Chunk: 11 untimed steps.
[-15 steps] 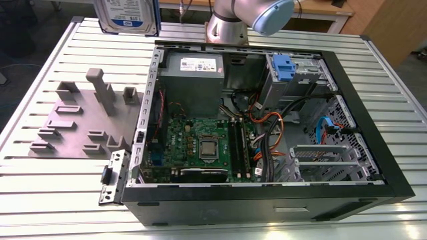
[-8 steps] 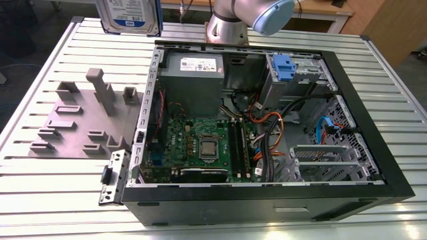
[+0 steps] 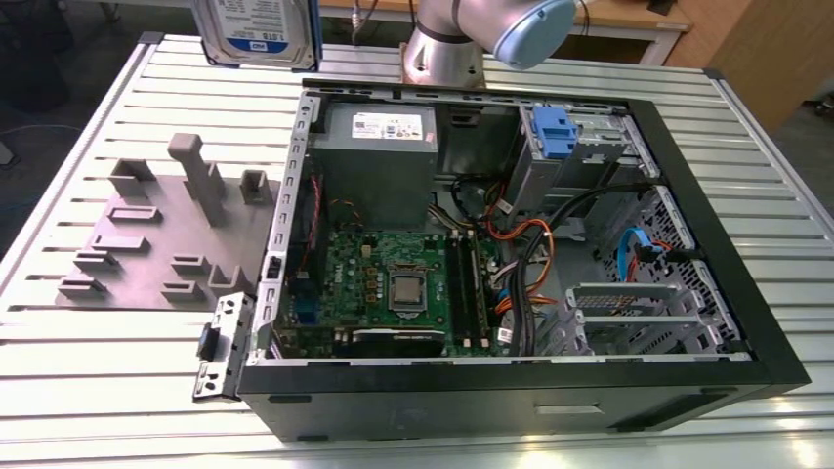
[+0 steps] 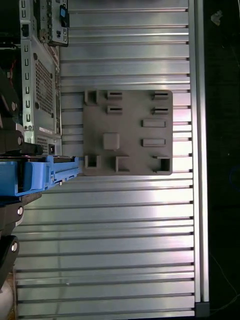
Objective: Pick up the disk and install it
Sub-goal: 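Pick up the disk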
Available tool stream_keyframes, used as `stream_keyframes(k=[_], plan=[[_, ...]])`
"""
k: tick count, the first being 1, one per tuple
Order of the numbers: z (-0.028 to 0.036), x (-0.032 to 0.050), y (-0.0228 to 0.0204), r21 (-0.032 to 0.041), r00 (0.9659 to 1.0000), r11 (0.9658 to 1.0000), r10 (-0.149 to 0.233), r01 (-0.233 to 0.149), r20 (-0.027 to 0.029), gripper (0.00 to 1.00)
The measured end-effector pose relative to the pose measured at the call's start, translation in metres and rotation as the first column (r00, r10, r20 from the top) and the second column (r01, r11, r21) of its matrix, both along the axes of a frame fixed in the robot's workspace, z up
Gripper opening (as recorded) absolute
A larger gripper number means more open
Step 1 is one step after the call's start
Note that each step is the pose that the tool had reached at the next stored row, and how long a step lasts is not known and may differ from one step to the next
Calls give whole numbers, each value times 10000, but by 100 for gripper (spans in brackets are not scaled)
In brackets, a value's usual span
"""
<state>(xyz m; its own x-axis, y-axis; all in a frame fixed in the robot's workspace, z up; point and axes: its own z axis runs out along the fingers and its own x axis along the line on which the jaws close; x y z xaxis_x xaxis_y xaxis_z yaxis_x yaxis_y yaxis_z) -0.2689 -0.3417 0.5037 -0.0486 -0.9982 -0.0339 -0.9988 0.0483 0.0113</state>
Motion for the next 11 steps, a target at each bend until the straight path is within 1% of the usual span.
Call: stream_keyframes(k=[11], plan=[[0, 59, 0, 0, 10000, 10000, 0, 0, 0, 37]])
